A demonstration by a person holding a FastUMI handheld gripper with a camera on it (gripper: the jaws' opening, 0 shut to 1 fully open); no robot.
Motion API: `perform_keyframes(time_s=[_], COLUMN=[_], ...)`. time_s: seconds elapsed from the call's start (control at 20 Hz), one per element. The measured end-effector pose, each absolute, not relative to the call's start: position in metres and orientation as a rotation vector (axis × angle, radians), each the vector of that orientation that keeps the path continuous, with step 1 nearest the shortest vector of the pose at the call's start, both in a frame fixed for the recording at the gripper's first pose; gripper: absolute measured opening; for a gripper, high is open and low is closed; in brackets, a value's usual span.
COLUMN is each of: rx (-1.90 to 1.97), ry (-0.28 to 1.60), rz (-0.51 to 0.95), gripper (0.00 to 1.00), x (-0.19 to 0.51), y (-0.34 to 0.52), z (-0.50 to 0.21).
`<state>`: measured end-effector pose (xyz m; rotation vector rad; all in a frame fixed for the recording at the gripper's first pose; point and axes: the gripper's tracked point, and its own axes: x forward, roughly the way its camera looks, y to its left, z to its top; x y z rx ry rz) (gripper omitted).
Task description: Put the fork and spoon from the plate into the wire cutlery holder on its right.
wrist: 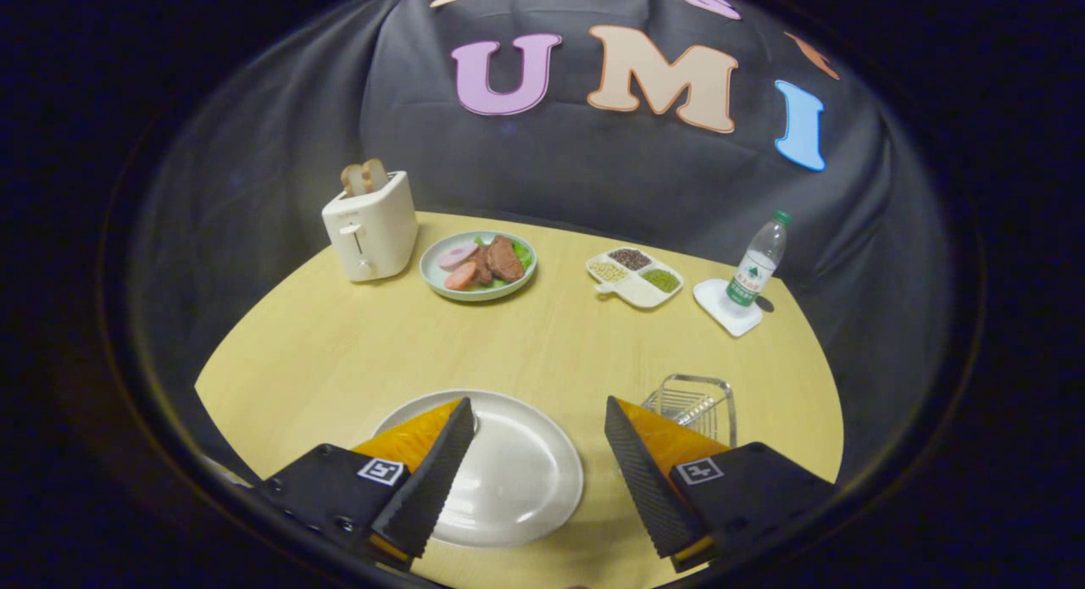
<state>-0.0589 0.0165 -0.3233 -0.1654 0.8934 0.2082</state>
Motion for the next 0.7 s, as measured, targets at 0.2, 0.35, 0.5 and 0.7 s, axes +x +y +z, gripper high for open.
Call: perform_keyframes(time_s=[0.2,0.35,0.5,0.7], rx=[-0.18,-0.173,-0.16,-0.157], ry=[0.922,0.934,0.944,0.989], rz=[0.238,0.25,0.252,0.277], gripper=[0.99,0.99,0.99,0.99], x=[-0.072,-0.075,-0.082,-0.098], y=[0.035,0.045,0.055,0.072], z=[-0.336,-0.343,-0.353,-0.374])
